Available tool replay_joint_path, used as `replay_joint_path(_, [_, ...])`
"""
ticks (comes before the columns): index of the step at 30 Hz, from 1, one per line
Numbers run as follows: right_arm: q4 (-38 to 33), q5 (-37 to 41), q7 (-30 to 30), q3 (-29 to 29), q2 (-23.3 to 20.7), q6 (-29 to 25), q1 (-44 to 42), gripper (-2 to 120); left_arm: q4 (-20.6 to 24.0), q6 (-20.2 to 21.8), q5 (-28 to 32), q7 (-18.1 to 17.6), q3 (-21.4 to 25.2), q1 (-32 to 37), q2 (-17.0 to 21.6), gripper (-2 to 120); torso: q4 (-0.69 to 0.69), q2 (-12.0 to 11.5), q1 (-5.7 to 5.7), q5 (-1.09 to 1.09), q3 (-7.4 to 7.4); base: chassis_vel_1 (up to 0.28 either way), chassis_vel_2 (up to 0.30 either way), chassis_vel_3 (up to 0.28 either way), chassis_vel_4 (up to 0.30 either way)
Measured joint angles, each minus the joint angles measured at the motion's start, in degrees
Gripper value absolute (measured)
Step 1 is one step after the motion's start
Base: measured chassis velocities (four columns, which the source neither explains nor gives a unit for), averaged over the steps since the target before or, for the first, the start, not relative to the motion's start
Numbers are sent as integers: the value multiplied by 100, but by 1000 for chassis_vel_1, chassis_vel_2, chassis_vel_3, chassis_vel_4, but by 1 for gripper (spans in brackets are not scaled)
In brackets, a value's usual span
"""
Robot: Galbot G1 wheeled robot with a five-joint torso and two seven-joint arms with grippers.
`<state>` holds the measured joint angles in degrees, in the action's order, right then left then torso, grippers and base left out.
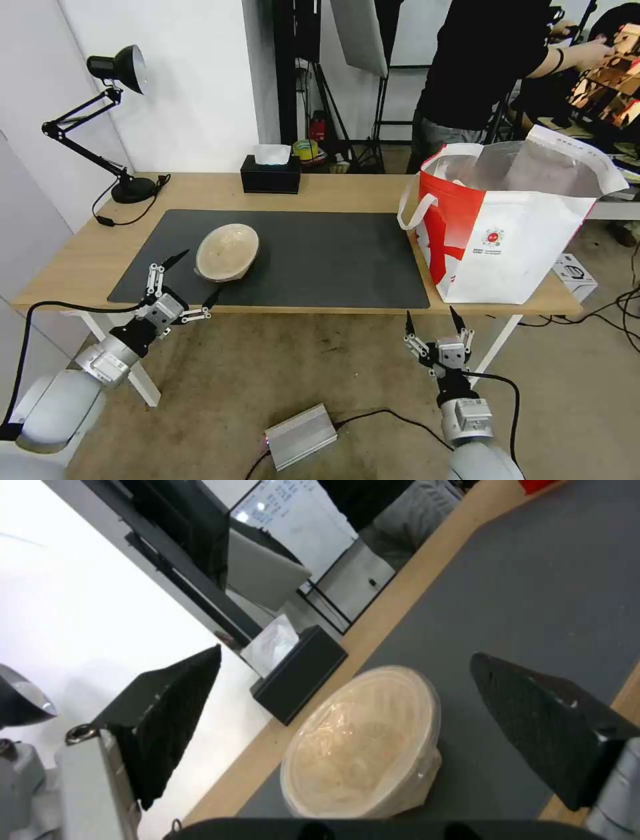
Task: Pick up the trash from the table and place it into the takeout bag.
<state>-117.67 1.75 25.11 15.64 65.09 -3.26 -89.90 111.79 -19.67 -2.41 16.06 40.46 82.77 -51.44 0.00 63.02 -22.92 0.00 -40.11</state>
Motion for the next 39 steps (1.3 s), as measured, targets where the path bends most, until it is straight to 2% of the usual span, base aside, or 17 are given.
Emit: replay_joint_path(39, [34, 9, 1, -11, 17, 11, 20, 88, -435, 15, -8, 59, -304, -399, 149, 100, 0, 0, 0, 0, 0, 0, 0, 0, 0])
